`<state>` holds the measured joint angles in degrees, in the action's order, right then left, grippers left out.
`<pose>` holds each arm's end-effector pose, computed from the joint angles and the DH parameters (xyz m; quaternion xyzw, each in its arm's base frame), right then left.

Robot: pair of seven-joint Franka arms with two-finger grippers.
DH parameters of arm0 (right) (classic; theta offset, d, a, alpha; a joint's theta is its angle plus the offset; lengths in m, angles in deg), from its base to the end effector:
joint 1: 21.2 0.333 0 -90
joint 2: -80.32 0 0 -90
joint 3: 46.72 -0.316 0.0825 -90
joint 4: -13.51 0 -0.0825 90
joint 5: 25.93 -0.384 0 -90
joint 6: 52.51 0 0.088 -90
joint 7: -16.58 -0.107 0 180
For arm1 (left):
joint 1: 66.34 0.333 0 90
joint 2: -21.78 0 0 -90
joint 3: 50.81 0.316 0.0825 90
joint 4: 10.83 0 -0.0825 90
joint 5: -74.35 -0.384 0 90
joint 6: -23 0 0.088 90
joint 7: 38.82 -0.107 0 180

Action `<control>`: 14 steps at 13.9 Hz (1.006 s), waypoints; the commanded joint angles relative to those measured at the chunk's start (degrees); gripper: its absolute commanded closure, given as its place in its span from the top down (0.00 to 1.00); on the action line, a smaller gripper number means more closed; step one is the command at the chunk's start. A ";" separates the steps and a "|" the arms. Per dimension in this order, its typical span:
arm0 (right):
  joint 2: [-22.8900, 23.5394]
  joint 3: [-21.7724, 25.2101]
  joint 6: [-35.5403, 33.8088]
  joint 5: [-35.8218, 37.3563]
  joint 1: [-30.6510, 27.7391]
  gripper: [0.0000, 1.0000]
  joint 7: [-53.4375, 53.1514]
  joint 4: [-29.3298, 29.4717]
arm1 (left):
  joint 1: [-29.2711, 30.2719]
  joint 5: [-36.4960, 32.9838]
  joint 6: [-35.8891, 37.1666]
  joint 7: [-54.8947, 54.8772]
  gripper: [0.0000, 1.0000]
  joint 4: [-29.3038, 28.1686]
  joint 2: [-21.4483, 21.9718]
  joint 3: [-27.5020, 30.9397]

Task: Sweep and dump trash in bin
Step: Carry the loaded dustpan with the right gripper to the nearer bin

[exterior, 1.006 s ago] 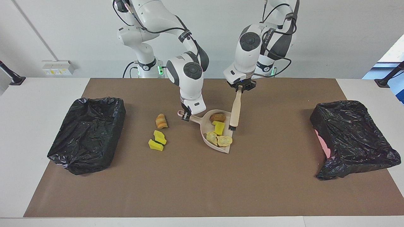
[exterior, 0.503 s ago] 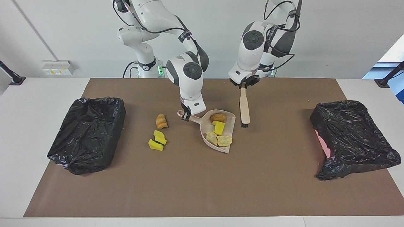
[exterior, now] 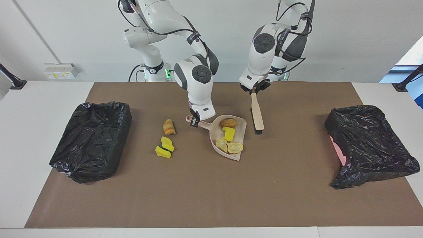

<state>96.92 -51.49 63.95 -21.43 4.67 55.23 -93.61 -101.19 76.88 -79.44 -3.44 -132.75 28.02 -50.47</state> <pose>0.5270 0.3041 0.3511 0.8101 0.5825 -0.0640 0.0176 0.4022 -0.2811 0.4398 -0.9930 -0.0147 0.1066 0.0487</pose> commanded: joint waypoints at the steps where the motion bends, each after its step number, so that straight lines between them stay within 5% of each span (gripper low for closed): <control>1: -3.14 0.03 -2.54 1.04 -4.48 0.00 -0.78 -0.46 | 0.40 0.64 -1.53 1.27 0.00 -1.39 1.67 0.00; 8: -10.09 0.03 -12.64 -0.54 -15.22 0.00 10.30 3.49 | -0.65 0.46 -8.30 1.36 0.00 -2.27 1.58 -0.52; 14: -21.34 1.52 -22.15 -1.25 -28.13 0.00 21.60 4.03 | -15.57 0.46 -18.32 14.61 0.00 -8.85 0.09 -0.70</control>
<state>78.73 -50.31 43.44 -21.31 -19.13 71.04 -88.70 -111.99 77.01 -94.03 7.43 -137.67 27.32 -51.90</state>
